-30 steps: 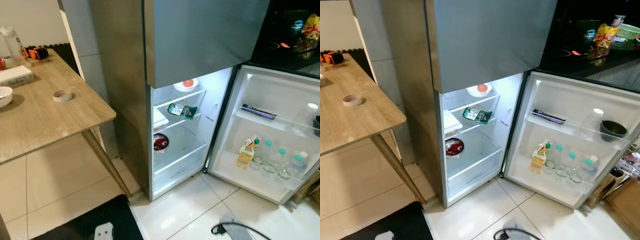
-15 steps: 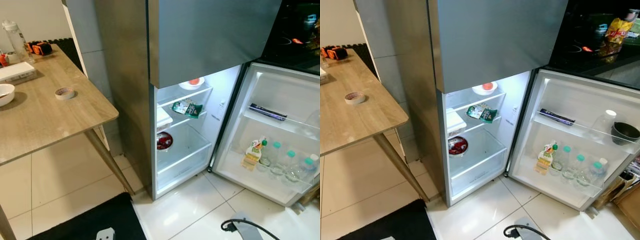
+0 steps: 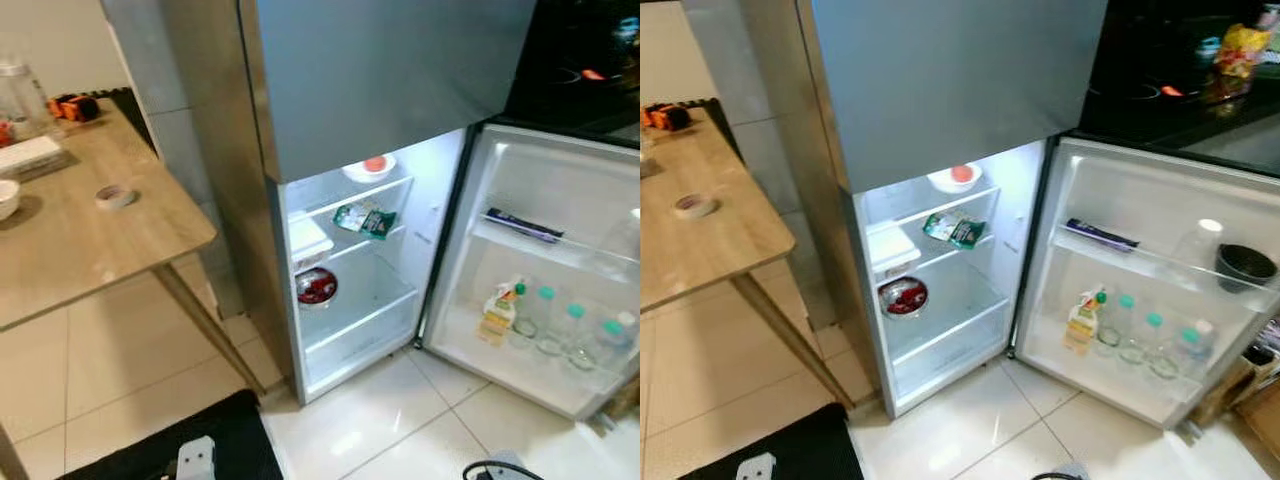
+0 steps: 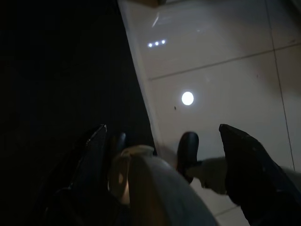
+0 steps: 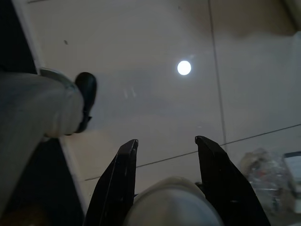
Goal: Restocking fridge
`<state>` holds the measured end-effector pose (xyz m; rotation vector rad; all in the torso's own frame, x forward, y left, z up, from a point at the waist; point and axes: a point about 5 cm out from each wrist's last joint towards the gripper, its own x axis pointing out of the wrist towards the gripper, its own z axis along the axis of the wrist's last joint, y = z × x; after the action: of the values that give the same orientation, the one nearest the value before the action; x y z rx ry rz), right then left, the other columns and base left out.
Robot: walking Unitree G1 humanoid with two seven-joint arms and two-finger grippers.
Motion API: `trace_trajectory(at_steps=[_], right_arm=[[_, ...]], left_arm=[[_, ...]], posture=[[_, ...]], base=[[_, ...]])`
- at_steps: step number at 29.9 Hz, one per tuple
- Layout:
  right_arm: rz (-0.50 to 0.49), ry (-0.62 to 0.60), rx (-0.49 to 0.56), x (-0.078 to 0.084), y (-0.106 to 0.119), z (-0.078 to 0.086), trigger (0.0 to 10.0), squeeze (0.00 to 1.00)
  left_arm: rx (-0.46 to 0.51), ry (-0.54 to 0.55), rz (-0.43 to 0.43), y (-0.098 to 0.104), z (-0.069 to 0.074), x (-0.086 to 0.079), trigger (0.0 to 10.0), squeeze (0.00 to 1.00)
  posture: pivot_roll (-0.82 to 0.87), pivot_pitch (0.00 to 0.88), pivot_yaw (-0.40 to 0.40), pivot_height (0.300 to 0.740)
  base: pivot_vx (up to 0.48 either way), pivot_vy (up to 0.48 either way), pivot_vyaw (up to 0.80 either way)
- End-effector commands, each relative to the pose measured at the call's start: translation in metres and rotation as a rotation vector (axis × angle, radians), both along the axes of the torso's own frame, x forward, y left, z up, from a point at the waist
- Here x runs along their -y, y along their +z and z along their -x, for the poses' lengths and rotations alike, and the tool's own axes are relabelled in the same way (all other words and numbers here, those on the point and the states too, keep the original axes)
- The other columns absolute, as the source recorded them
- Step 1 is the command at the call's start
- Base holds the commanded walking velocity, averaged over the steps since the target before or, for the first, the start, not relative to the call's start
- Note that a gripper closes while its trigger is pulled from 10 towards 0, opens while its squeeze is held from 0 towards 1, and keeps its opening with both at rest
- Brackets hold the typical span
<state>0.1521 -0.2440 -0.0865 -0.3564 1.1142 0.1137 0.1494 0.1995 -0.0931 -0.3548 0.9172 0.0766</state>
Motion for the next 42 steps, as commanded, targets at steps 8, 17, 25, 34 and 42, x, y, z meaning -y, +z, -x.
trace_trajectory(at_steps=[8, 17, 25, 34, 42], right_arm=[[-0.022, 0.088, 0.04, -0.02, 0.004, -0.021, 10.0, 0.0], [0.008, 0.111, 0.014, -0.01, 0.004, -0.015, 10.0, 0.0], [0.012, 0.093, -0.003, -0.004, 0.002, -0.006, 10.0, 0.0], [-0.011, 0.092, 0.013, -0.01, 0.002, -0.01, 10.0, 0.0], [-0.043, 0.102, 0.044, -0.017, 0.004, -0.019, 10.0, 0.0]], left_arm=[[-0.016, -0.016, -0.004, -0.002, 0.006, -0.002, 10.0, 0.0], [-0.036, -0.009, 0.04, -0.007, 0.012, 0.017, 10.0, 0.0], [-0.032, -0.027, 0.047, -0.006, 0.009, 0.021, 10.0, 0.0], [-0.023, -0.025, 0.042, -0.005, 0.006, 0.018, 10.0, 0.0], [-0.028, 0.004, 0.031, -0.005, 0.009, 0.014, 10.0, 0.0]], posture=[[-0.1, 0.0, -0.024, 0.74], [-0.11, 0.0, -0.047, 0.74], [-0.12, 0.0, -0.038, 0.74], [-0.11, 0.0, -0.036, 0.74], [-0.11, 0.0, -0.035, 0.74]], base=[[0.0, -0.458, 0.0], [0.0, -0.46, 0.0], [0.0, -0.46, 0.0], [0.0, -0.46, 0.0], [0.0, -0.229, 0.0]])
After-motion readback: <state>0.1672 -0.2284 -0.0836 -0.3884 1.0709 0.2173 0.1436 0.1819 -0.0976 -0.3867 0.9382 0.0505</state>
